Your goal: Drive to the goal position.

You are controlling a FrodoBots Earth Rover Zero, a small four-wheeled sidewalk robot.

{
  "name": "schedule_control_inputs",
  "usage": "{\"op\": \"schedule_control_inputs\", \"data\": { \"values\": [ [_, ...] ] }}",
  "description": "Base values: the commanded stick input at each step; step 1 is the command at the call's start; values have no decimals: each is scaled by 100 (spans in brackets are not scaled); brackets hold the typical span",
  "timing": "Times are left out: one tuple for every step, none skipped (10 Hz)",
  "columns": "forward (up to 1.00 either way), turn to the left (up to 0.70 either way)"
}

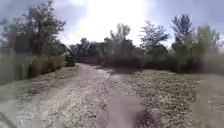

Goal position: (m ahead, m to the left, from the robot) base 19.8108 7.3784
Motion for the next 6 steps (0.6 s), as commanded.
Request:
{"op": "schedule_control_inputs", "data": {
  "values": [
    [85,0],
    [85,0],
    [85,0],
    [85,0],
    [85,0],
    [85,0]
  ]
}}
